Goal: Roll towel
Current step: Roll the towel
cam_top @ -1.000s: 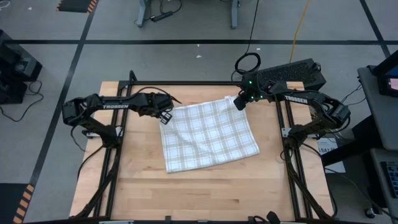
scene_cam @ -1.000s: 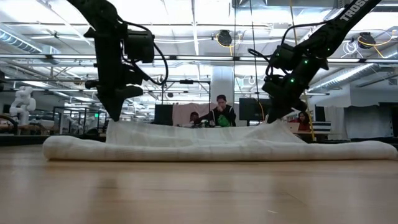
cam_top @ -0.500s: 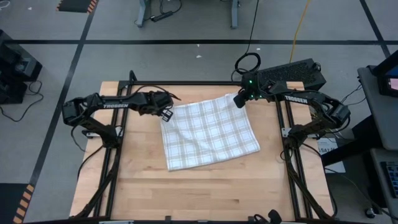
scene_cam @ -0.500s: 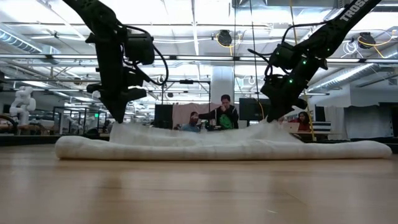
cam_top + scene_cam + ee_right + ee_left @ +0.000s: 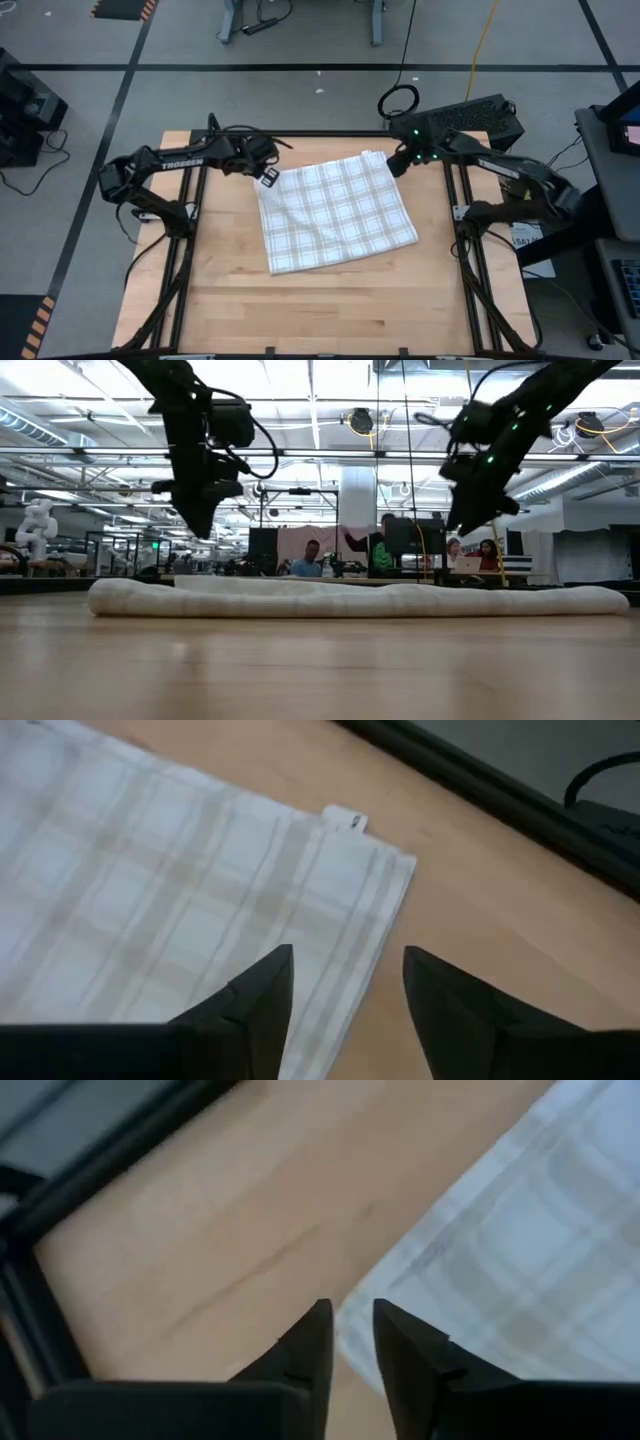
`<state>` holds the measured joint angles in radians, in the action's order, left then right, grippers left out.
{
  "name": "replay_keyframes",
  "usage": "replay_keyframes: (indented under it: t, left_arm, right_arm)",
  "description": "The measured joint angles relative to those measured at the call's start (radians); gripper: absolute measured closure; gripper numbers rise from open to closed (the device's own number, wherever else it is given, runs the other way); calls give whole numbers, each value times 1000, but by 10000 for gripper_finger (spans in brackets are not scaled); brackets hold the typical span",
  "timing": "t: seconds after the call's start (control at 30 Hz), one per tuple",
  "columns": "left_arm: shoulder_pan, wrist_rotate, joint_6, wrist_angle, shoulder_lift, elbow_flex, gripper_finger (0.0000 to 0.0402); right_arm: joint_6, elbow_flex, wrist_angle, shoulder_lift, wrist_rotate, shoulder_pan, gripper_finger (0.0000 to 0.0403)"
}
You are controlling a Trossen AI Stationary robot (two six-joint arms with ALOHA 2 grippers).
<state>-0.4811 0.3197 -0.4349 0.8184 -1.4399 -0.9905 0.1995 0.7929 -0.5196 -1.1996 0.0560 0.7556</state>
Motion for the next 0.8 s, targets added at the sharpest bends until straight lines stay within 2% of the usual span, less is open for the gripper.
replay_keyframes:
  t: [0.2,0.27,0.33,0.4,0.47,0.6,0.8]
  left_arm:
    - [-8,-55,-117,197,39,-32,269]
    - [12,-123,-136,153,62,7,260]
    - [55,-242,-164,43,92,74,258]
    - [118,-312,-283,-38,109,140,258]
    - [198,-339,-432,-104,122,198,258]
    - [406,-331,-569,-285,129,229,258]
    - [641,-206,-660,-310,60,233,259]
  right_arm:
    - [41,0,-165,95,2,-32,245]
    - [89,-2,-195,110,16,-47,252]
    - [112,-2,-198,117,76,-64,258]
    - [131,-2,-196,118,142,-85,264]
    - [159,-2,-198,118,178,-108,269]
    - [232,-21,-161,116,176,-162,276]
    - [339,-159,118,105,179,-208,291]
